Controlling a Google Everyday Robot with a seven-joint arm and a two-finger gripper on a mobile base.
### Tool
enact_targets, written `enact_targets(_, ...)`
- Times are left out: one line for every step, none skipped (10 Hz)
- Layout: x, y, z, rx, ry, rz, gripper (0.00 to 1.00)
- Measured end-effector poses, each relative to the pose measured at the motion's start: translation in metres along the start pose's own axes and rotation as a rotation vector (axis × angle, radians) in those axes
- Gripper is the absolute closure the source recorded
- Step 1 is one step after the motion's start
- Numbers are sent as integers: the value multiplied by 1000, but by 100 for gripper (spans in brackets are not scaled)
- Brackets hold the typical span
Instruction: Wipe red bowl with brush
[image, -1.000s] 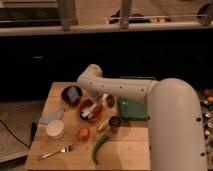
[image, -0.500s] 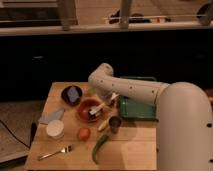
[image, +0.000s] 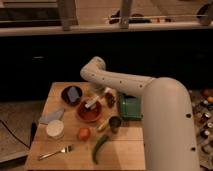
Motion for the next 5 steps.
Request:
enact_targets(-6,-6,-2,2,5,-20,99)
enact_targets(-16,-13,-3,4,8,-46,99)
enact_targets(-30,-21,-5,6,7,-76,99)
enact_targets(-40,-23,-7,7,5,-101,99)
enact_targets(-45,-21,-7,3,5,-116,99)
